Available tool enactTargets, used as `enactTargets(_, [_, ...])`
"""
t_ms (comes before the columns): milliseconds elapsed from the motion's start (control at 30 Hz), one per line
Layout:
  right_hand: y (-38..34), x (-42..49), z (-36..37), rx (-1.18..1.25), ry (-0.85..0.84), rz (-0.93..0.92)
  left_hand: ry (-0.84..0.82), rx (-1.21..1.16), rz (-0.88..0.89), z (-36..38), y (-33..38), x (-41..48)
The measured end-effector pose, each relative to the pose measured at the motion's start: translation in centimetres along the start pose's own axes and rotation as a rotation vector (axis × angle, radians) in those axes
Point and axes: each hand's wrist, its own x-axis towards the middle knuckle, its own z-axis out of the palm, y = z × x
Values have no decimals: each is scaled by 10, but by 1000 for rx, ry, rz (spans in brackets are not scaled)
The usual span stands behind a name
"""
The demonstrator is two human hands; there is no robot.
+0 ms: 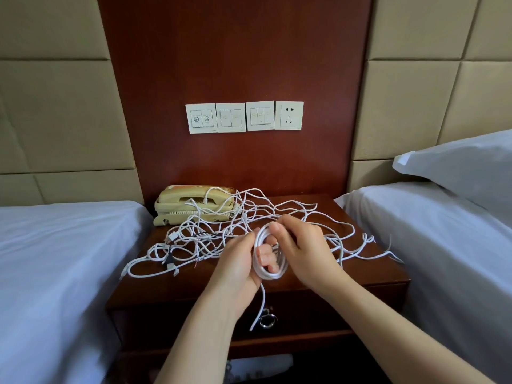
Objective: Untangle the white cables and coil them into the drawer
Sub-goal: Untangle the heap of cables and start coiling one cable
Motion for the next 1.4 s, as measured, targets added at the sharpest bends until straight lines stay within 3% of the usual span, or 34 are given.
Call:
enactTargets(167, [-6, -5, 11, -104, -19, 10, 274, 349, 185, 1, -7, 2])
enactTargets(433, [-7, -7, 1, -144, -175, -46, 210, 494, 169, -4, -5, 0])
enactTargets(567, [-6, -6, 5, -162, -104, -34, 262, 410, 213, -1, -12, 0])
enactTargets(733, [-8, -2, 8, -85, 83, 38, 425, 606, 593, 0, -21, 5])
enactTargets(800, [-10, 0, 10, -30, 175, 83, 431, 706, 663, -1, -24, 5])
enactTargets(933, [-12, -2, 18, 27, 277, 135, 477, 827, 664, -1, -27, 5])
enactTargets(1167, [-24, -8, 28, 77, 290, 87, 545, 707, 693, -2, -16, 2])
enactTargets(1400, [-29, -4, 15, 297, 68, 124, 537, 745, 677, -17, -5, 8])
